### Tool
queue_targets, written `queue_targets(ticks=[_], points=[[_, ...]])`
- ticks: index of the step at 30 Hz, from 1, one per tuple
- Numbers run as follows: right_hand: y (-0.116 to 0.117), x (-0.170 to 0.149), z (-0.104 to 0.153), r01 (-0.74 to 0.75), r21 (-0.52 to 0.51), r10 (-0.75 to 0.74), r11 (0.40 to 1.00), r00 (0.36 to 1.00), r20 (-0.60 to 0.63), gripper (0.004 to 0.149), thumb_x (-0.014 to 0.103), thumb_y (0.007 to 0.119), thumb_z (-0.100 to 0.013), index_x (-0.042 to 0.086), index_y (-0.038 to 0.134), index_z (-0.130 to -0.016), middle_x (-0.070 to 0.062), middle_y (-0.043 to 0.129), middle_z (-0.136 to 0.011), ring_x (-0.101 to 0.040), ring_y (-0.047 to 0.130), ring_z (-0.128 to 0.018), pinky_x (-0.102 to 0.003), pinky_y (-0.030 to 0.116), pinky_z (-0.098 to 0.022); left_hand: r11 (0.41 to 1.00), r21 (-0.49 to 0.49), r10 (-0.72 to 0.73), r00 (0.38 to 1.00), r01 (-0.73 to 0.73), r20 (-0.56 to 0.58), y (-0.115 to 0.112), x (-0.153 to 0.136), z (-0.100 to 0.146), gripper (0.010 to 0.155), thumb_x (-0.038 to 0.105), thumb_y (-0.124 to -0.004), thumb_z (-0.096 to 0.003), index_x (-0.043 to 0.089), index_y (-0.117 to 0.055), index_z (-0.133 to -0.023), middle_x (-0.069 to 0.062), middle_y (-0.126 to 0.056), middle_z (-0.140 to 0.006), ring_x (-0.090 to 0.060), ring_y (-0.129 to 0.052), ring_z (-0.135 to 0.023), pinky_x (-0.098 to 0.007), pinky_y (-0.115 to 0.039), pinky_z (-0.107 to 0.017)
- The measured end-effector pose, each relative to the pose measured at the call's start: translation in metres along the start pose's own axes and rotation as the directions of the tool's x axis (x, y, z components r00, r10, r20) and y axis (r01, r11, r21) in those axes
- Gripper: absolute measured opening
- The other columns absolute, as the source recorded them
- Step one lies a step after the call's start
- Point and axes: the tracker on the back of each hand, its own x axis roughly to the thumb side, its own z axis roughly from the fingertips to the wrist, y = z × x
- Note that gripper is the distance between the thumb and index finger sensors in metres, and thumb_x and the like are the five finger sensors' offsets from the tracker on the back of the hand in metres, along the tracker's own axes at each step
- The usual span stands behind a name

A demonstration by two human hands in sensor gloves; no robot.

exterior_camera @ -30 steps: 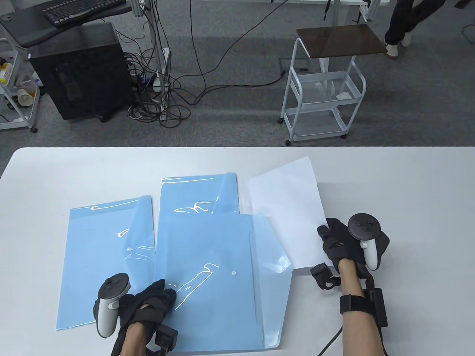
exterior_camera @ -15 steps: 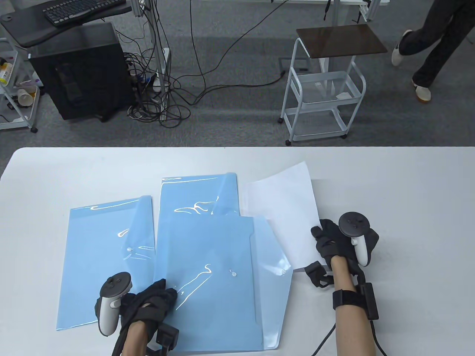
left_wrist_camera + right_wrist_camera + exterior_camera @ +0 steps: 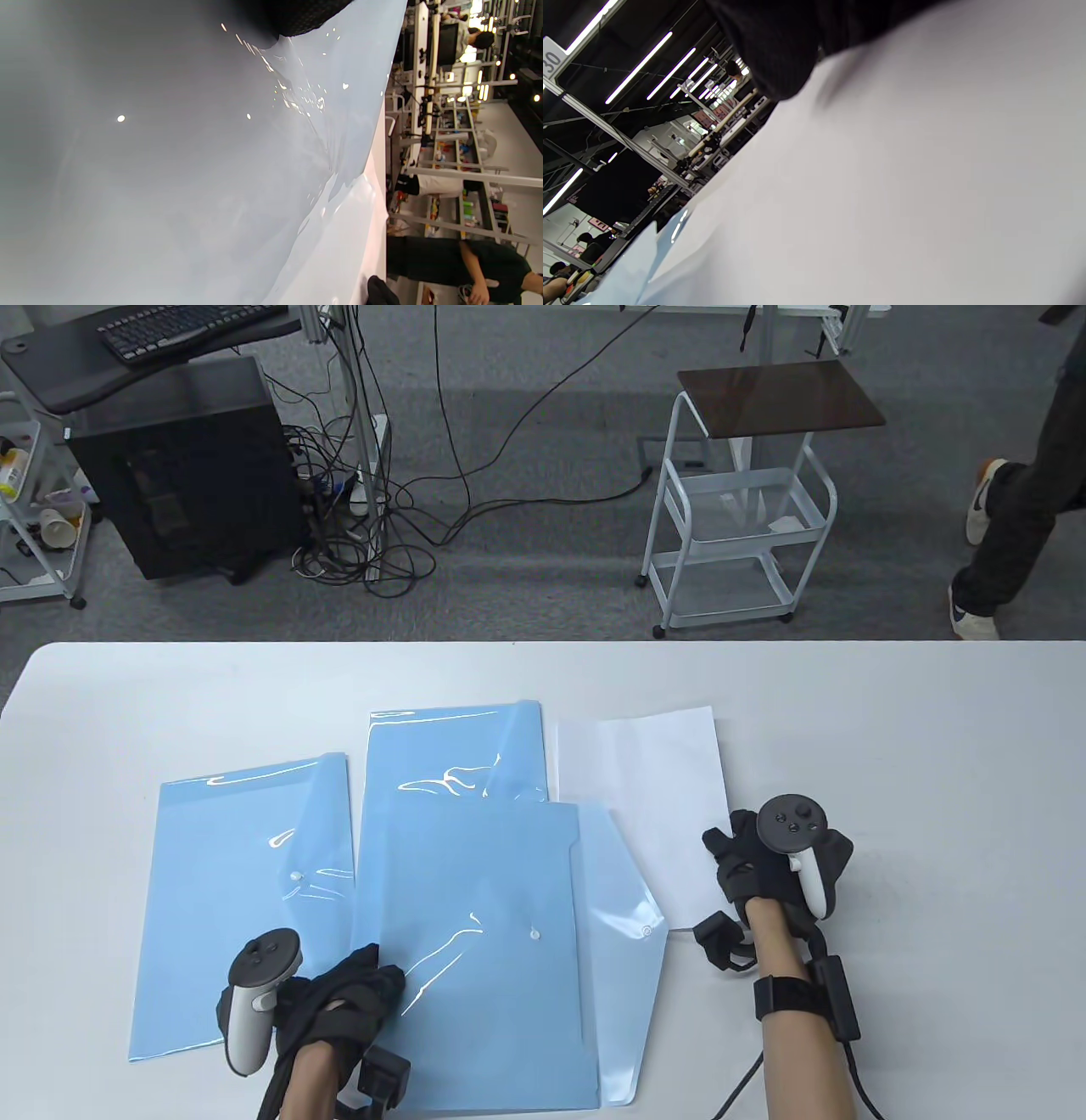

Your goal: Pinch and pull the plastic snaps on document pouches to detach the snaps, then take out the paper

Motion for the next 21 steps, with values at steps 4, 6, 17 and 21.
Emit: queue_targets(ticks=[4,6,17,21], points=[[-0.01,-0.001,0.008,-0.035,-0.017,0.035,0.999,0.999,-0.017,0.067,0.031,0.082,-0.054,-0.006,0.06,-0.105,-0.034,0.087,-0.091,-0.049,0.097,-0.059,-0.061,0.084,-0.039,1.0,0.003,0.001,1.0,-0.001,0.004,0.0,0.0,0.0,0.049,0.02,-0.066,-0.0586,0.003,-0.056,-0.104,-0.011,-0.088,-0.086,-0.025,-0.106,-0.053,-0.039,-0.092,-0.039],[-0.018,-0.001,0.013,-0.079,-0.058,0.077,0.995,0.997,-0.03,0.067,0.03,0.082,-0.054,-0.006,0.06,-0.105,-0.037,0.081,-0.095,-0.052,0.094,-0.064,-0.064,0.082,-0.04,1.0,0.003,0.001,1.0,-0.001,0.007,0.001,-0.001,0.0,0.049,0.019,-0.066,-0.0586,0.004,-0.056,-0.104,-0.011,-0.088,-0.086,-0.025,-0.106,-0.053,-0.039,-0.092,-0.039],[-0.036,0.017,0.054,-0.099,-0.091,0.11,0.991,0.986,0.124,0.071,0.038,0.074,-0.059,-0.009,0.054,-0.107,-0.046,0.063,-0.104,-0.062,0.08,-0.077,-0.071,0.074,-0.046,1.0,-0.018,0.0,0.999,0.001,0.036,-0.004,0.0,0.0,0.049,0.02,-0.066,-0.0588,0.004,-0.056,-0.104,-0.011,-0.088,-0.087,-0.026,-0.106,-0.054,-0.039,-0.091,-0.04],[-0.029,0.023,0.07,-0.006,0.066,-0.005,0.998,0.985,0.175,0.076,0.043,0.072,-0.059,-0.014,0.054,-0.107,-0.048,0.07,-0.1,-0.061,0.086,-0.072,-0.069,0.078,-0.043,1.0,-0.023,-0.002,0.999,0.003,0.044,-0.005,0.0,0.0,0.049,0.02,-0.066,-0.0588,0.005,-0.056,-0.104,-0.011,-0.088,-0.087,-0.026,-0.106,-0.054,-0.039,-0.091,-0.04]])
